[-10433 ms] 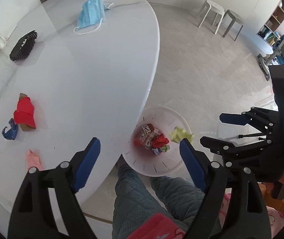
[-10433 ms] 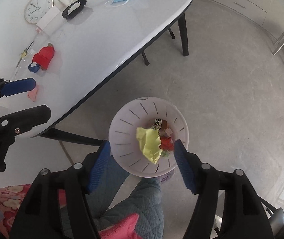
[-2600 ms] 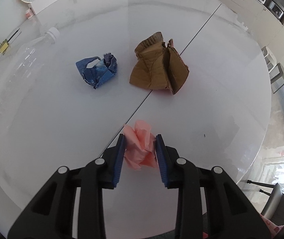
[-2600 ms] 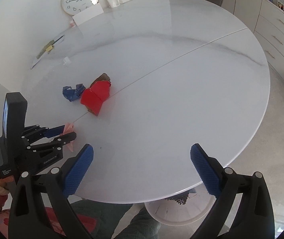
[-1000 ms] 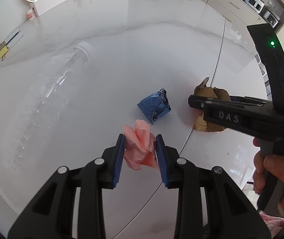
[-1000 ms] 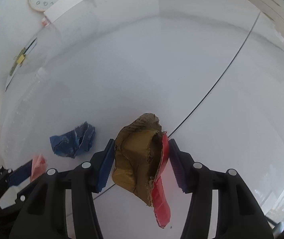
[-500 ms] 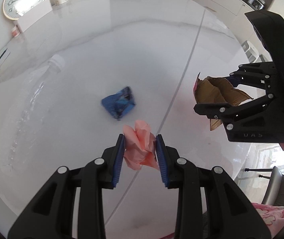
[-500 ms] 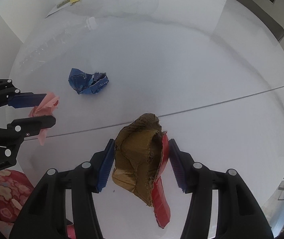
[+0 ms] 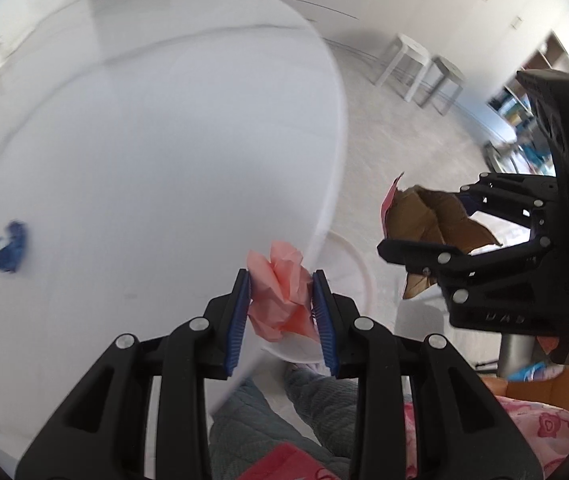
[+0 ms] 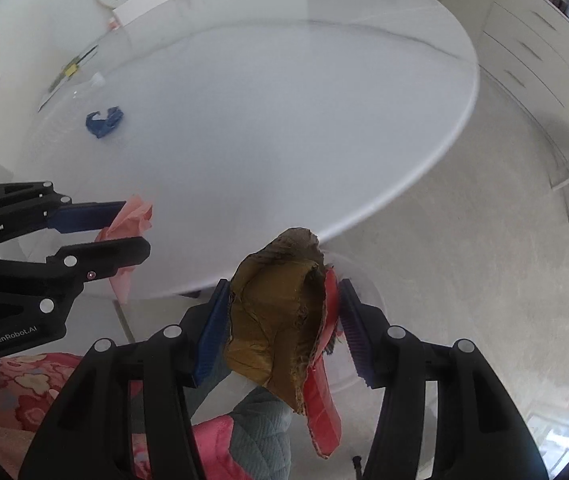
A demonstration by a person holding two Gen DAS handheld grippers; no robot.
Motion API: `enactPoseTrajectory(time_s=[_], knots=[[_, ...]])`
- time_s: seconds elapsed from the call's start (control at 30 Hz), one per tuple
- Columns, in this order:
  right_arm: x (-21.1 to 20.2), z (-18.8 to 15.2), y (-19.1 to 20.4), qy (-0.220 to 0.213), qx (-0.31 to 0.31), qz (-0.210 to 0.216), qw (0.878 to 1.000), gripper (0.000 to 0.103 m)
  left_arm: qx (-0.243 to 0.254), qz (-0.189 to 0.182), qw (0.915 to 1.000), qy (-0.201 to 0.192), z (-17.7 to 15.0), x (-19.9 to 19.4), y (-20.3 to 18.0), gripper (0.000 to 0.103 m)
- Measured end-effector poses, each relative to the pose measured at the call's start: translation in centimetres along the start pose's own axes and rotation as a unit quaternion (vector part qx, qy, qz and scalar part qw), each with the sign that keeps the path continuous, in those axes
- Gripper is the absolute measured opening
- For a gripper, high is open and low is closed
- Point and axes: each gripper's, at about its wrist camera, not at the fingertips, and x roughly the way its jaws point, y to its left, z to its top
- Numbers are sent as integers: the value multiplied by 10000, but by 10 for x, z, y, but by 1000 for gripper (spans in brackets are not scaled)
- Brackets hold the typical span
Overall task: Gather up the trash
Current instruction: 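Carry both items to the pink bin and open both tools over it, then move both tools back over the table toward the blue wrapper and bottle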
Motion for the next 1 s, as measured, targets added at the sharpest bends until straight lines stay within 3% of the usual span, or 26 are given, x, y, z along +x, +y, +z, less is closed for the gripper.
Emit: enactPoseTrajectory(time_s=[0.2, 0.33, 0.4, 0.47, 0.53, 0.77, 1.0], knots=[[-19, -52, -71, -147, 829, -164, 9963, 55, 240, -519, 9972, 482, 10, 50, -54, 32], [-25, -75, -95, -181, 1052, -130, 9942, 55, 186, -560, 9950, 801, 10, 77, -66, 36], [-25, -77, -97, -227, 1088, -90, 9938, 55, 167, -455, 9952, 852, 11, 82, -67, 45], [-16, -68, -88, -278, 1092, -37, 9936, 55, 115, -365, 9964, 756, 9, 79, -72, 61], [-22, -73, -97, -324, 1054, 26, 9939, 55, 74, -283, 9975, 650, 4, 69, -75, 67], [-17, -69, -95, -333, 720, 309, 9964, 55, -325, 522, 9980, 115, 12, 22, -61, 82], [24, -53, -65, -23, 314, 641, 9974, 55, -1043, 1047, 9887, -266, -4, -25, -15, 82]])
